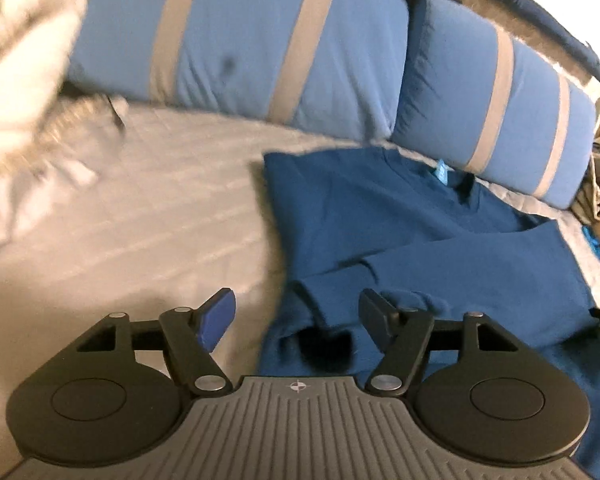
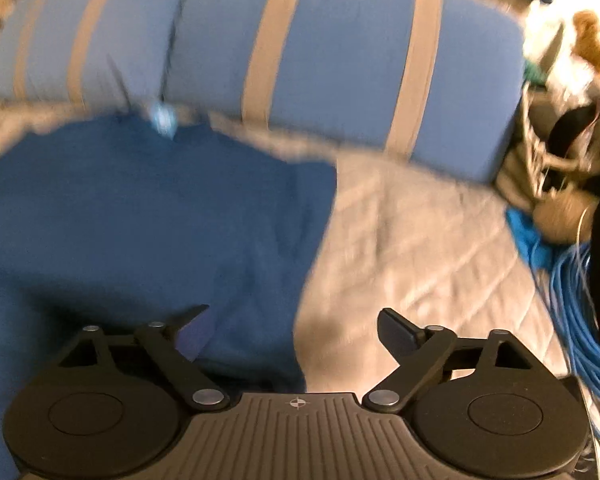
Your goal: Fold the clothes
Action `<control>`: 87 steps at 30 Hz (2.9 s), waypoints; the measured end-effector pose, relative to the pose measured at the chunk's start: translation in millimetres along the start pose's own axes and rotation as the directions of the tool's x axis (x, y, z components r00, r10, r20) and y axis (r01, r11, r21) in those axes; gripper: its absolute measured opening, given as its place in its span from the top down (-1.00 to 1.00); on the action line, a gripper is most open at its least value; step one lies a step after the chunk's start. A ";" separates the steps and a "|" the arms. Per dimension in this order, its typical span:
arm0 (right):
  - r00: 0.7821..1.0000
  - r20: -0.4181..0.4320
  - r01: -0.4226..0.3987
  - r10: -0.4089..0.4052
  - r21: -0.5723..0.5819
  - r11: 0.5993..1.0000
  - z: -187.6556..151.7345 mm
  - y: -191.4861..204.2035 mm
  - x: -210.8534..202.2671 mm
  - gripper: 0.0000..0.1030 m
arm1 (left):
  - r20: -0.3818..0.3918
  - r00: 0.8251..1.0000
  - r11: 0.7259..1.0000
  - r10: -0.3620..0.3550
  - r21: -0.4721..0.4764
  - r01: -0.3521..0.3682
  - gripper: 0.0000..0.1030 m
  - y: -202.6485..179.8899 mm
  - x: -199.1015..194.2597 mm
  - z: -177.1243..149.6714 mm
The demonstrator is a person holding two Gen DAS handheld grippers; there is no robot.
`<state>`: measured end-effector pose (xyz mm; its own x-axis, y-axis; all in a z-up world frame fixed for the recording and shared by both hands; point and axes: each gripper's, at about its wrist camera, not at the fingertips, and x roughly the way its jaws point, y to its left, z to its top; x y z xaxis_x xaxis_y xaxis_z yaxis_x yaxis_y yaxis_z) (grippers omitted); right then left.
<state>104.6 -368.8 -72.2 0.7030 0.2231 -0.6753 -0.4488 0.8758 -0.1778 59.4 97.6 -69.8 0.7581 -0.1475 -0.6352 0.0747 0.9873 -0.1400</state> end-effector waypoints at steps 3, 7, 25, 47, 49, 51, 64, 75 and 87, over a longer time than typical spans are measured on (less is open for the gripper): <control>1.000 0.010 0.010 -0.010 0.049 0.999 -6.3 -9.8 -0.8 -0.92 | 0.024 1.000 1.000 0.004 0.021 -0.004 -0.33 6.6 -24.6 -11.1; 0.997 0.066 0.025 -0.028 0.048 0.999 -7.2 -13.2 -25.8 -0.99 | 0.044 0.999 0.999 0.013 0.042 -0.015 -0.45 13.3 -46.0 -28.8; 0.952 0.296 0.047 -0.082 0.122 0.991 -13.4 -58.1 -171.7 -1.00 | 0.078 0.993 0.993 -0.093 0.078 0.087 -0.45 28.0 -137.1 -43.8; 0.975 0.210 -0.093 0.070 0.104 0.990 -65.4 -60.8 -233.5 -1.00 | 0.031 0.986 0.985 -0.165 -0.041 0.166 -0.44 63.3 -163.1 -108.0; 0.977 0.195 -0.110 0.085 0.117 0.987 -72.5 -56.5 -230.4 -1.00 | 0.020 0.980 0.976 -0.200 -0.080 0.201 -0.44 68.1 -156.2 -118.0; 0.979 0.179 -0.126 0.101 0.130 0.983 -79.5 -52.3 -227.3 -1.00 | 0.018 0.970 0.964 -0.240 -0.115 0.241 -0.43 74.1 -152.8 -125.6; 0.979 0.107 -0.192 0.173 0.203 0.960 -105.5 -52.1 -222.0 -0.99 | 0.015 0.843 0.744 -0.538 -0.461 0.484 -0.42 109.0 -116.2 -179.1; 0.863 0.014 -0.465 0.504 0.411 0.784 -156.6 -49.7 -204.2 -0.70 | 0.041 0.851 0.744 -0.524 -0.465 0.480 -0.42 112.0 -123.9 -173.2; 0.651 0.095 -0.605 0.753 0.665 0.438 -217.0 -50.3 -173.9 -0.52 | 0.030 0.866 0.770 -0.500 -0.442 0.460 -0.41 110.0 -126.8 -161.0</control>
<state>-114.8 -544.5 -101.2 0.1717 0.8457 -0.5053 -0.2545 0.5336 0.8065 -132.8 215.5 -126.9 0.6384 -0.6193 -0.4569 0.1199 0.6665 -0.7358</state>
